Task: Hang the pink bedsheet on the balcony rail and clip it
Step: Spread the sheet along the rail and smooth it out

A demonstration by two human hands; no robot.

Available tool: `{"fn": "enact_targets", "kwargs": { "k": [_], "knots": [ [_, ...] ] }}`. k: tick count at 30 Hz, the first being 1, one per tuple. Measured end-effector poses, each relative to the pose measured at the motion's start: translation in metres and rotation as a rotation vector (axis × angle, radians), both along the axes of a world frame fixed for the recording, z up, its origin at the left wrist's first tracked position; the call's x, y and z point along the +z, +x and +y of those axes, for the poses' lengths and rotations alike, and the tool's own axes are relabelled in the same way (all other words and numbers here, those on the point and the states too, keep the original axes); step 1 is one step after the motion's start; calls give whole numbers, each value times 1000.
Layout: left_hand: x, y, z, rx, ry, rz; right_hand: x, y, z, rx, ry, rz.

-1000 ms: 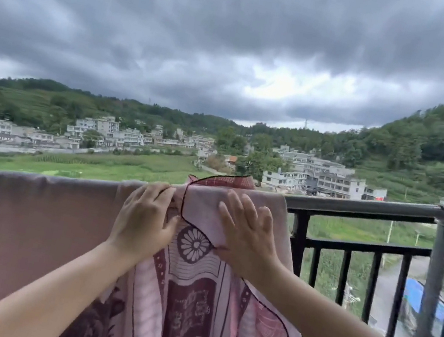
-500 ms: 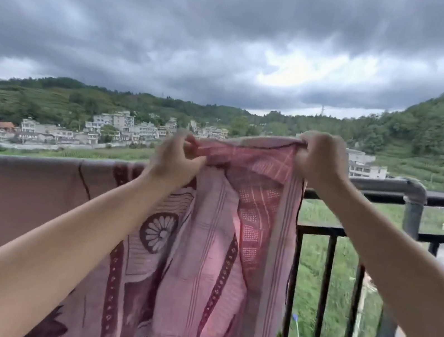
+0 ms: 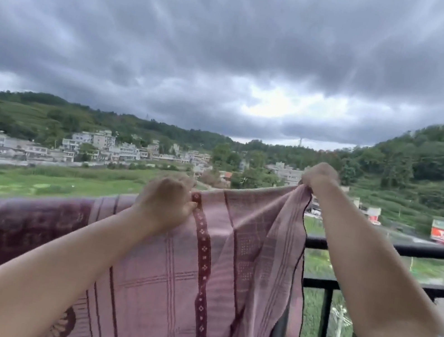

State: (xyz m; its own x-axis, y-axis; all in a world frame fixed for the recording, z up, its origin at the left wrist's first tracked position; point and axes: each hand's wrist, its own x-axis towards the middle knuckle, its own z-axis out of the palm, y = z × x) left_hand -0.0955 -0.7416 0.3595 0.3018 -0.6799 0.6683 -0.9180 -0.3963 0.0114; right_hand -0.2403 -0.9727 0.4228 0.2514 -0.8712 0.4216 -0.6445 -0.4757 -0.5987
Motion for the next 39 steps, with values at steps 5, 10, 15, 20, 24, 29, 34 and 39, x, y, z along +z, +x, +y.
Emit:
{"fn": "enact_targets", "kwargs": {
  "k": [5, 10, 15, 20, 24, 29, 34, 39],
  "knots": [
    [-26, -33, 2, -35, 35, 60, -58, -34, 15, 340, 643, -8],
    [-64, -54, 13, -11, -19, -83, -120, -76, 53, 407, 667, -257],
    [-82, -57, 21, 36, -78, -162, -151, -88, 80, 551, 547, -553],
    [-83, -82, 13, 108, -45, -115, -135, -98, 61, 593, 559, -751],
    [-74, -100, -7, 177, 1, -96, -129, -103, 28, 695, 570, -778],
    [-67, -99, -31, 249, 36, -17, -123, -109, -21, 692, 467, -910],
    [-67, -99, -35, 274, 75, 36, -156, -114, -37, 652, 248, -599],
    [-67, -106, -26, 203, 126, 35, -165, -114, -14, 537, -240, -133]
  ]
}}
